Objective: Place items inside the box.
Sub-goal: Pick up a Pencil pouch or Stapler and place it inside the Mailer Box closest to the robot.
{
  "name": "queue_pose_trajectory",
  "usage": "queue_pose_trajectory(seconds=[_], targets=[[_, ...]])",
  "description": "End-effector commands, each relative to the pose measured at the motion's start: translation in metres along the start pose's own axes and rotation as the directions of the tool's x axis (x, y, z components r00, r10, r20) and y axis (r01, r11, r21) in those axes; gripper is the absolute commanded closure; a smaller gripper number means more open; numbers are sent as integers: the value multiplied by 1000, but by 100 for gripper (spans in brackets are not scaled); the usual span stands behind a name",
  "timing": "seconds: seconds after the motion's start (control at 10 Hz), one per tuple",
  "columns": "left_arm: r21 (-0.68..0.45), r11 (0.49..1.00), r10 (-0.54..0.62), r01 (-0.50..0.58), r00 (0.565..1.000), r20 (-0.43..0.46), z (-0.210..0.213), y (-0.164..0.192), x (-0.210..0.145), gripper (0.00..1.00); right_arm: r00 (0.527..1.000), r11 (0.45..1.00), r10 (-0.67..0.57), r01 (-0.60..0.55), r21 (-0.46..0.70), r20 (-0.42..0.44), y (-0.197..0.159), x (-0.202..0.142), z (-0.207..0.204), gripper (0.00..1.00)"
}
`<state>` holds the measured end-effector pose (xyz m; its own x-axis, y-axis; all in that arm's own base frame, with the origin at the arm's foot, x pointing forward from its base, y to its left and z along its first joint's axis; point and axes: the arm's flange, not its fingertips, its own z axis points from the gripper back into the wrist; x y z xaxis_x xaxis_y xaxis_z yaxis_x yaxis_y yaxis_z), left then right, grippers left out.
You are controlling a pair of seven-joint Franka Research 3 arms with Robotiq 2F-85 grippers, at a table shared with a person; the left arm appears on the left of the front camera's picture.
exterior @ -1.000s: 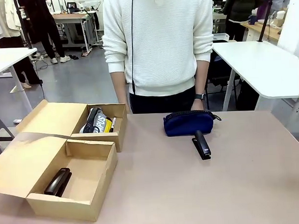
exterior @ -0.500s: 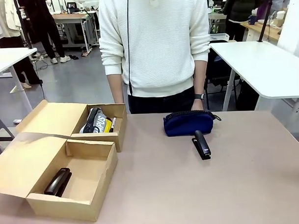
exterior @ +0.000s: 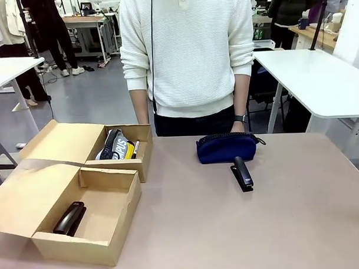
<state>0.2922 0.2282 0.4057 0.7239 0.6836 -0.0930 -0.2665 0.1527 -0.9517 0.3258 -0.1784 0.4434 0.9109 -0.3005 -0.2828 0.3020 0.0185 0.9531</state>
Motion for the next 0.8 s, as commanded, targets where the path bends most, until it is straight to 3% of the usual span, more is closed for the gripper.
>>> queue_pose_trajectory(seconds=[0.0,0.5,0.6,0.7], targets=[[-3,1000,-20,20,1000,-11,2,0,-1,0,1000,1000,7,-7,7,-4,2,0,0,0],[-3,1000,-20,20,1000,-11,2,0,-1,0,1000,1000,-4,4,-1,-2,-1,1,-1,0],[-3,1000,-20,20,1000,-11,2,0,-1,0,993,997,74,-73,-21,91,-7,-33,14,0],[-3,1000,-20,20,1000,-11,2,0,-1,0,970,961,245,-243,-131,-5,1,-26,4,0]])
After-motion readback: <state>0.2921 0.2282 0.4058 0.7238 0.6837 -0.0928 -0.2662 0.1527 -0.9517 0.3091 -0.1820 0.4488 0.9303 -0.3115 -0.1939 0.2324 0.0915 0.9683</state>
